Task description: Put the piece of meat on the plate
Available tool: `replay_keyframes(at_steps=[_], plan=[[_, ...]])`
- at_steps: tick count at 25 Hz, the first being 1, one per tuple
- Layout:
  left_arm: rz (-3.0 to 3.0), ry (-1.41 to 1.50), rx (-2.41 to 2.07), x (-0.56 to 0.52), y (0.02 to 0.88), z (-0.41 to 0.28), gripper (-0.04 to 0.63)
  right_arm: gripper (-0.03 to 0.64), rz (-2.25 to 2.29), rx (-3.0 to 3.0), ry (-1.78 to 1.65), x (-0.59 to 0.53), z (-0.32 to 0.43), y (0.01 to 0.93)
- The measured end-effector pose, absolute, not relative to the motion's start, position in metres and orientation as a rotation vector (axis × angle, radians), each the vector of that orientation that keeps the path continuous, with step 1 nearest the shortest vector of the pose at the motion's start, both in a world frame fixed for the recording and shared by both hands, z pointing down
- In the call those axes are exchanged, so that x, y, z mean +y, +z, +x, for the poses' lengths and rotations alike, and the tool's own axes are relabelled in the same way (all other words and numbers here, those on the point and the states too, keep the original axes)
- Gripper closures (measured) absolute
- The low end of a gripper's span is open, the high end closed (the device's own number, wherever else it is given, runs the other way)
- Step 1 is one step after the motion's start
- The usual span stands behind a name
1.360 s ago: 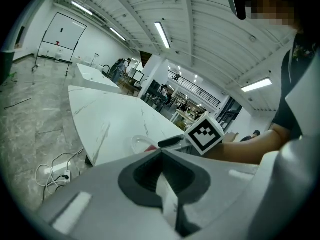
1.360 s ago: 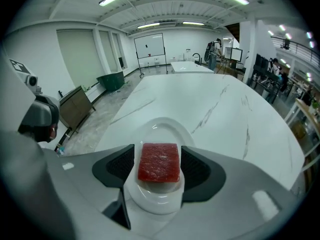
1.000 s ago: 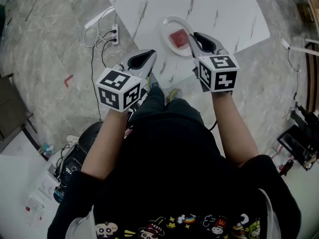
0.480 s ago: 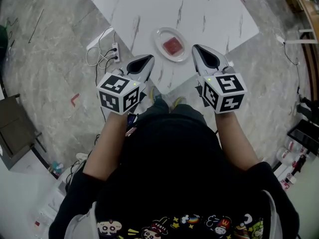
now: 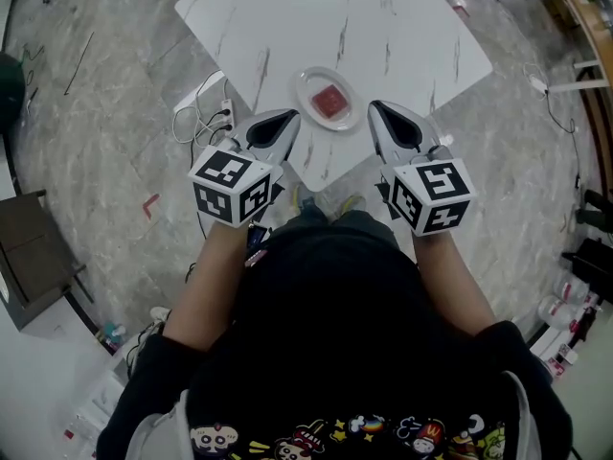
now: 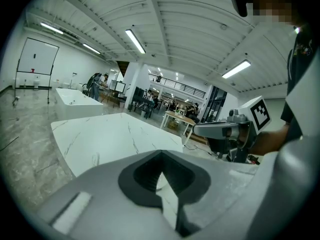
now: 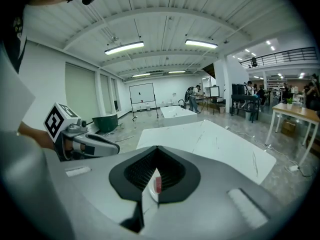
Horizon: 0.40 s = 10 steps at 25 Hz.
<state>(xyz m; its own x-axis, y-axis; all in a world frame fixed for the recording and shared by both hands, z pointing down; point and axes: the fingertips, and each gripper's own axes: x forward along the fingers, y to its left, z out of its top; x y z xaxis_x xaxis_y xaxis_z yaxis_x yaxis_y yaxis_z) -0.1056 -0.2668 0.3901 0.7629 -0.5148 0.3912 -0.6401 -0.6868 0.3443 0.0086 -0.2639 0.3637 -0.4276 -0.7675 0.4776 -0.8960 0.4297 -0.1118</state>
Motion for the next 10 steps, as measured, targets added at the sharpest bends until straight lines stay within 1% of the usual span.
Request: replay_keyframes(at_steps=[10], plan=[[2.485, 0.387, -0.867, -0.263, 0.395, -0.095, 0.595, 0.592, 1.410, -2.318, 0.529, -0.260, 0.020, 0.381]])
